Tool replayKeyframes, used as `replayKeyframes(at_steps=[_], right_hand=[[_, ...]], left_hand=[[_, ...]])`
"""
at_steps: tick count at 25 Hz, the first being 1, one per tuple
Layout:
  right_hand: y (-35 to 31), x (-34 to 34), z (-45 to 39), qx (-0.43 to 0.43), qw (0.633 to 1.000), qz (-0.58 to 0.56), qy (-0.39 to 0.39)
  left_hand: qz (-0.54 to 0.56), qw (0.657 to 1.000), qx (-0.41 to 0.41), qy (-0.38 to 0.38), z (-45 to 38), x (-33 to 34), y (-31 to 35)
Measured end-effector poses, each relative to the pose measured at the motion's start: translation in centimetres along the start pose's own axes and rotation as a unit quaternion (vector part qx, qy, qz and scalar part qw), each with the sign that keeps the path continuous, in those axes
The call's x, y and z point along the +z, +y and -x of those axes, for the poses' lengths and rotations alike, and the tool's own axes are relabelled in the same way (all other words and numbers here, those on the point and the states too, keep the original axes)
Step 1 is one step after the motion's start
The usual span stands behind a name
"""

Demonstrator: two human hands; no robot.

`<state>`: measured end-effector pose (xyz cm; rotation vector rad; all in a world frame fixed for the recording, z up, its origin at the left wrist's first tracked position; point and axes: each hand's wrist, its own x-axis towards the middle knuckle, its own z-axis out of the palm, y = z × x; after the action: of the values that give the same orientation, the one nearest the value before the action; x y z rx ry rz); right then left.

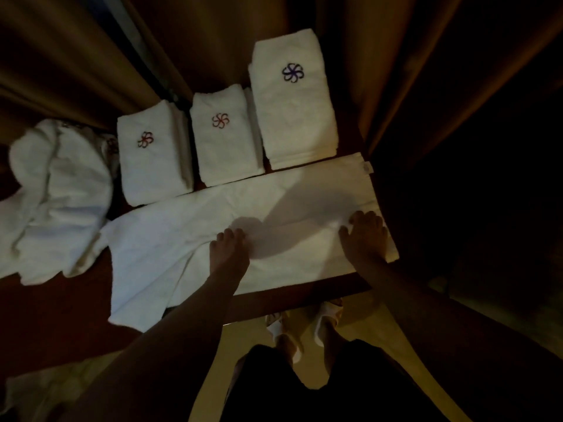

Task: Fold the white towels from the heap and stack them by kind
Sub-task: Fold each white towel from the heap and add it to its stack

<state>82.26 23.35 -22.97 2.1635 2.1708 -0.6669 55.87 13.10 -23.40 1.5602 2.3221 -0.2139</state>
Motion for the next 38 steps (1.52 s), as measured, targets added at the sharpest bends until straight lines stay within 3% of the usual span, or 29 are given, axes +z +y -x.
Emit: replayKeyframes(at_steps=[6,10,14,18,21,24,28,31,34,36,38], right_hand=[[-7.6,2.3,2.8,-0.125,0.99,0.027,-0.066],[-14.6,4.9,5.9,-0.176,0.977,0.044,-0.115],[-22.0,7.9,9.7,-0.229,0.953,-0.014,-0.2],[-28.7,11.5,13.8,-0.154,0.937,-0.115,-0.292],[-31.9,13.8,16.3,-0.124,0.93,-0.149,-0.313],[-33.9,15.4,17.7,-0.085,0.933,-0.189,-0.294],[-36.3,16.2,18.5,0.047,0.962,-0.224,-0.152],[-37.6,16.2,18.0,0.141,0.934,-0.299,-0.134],[-38.0,16.0,17.5,0.08,0.939,-0.311,-0.123],[-37.9,16.2,17.6,0.02,0.955,-0.276,-0.106],[-37.3,16.8,17.8,-0.016,0.971,-0.215,-0.101]], left_hand=[[0.03,0.987,-0.151,-0.037,4.8,1.2,-7.4],[0.068,0.98,-0.182,-0.035,9.6,2.4,-12.3],[0.133,0.972,-0.191,0.011,13.3,3.7,-18.3],[0.161,0.968,-0.193,0.003,15.5,4.5,-24.4],[0.162,0.977,-0.141,0.002,15.7,5.0,-27.8],[0.161,0.981,-0.112,-0.001,14.9,4.8,-29.8],[0.184,0.978,-0.097,0.019,13.0,3.8,-32.1],[0.257,0.959,-0.111,0.033,12.2,2.4,-32.6],[0.374,0.897,-0.236,0.023,11.0,1.4,-32.8],[0.381,0.885,-0.267,0.008,10.2,1.8,-33.4],[0.366,0.894,-0.257,-0.007,9.7,2.4,-34.0]])
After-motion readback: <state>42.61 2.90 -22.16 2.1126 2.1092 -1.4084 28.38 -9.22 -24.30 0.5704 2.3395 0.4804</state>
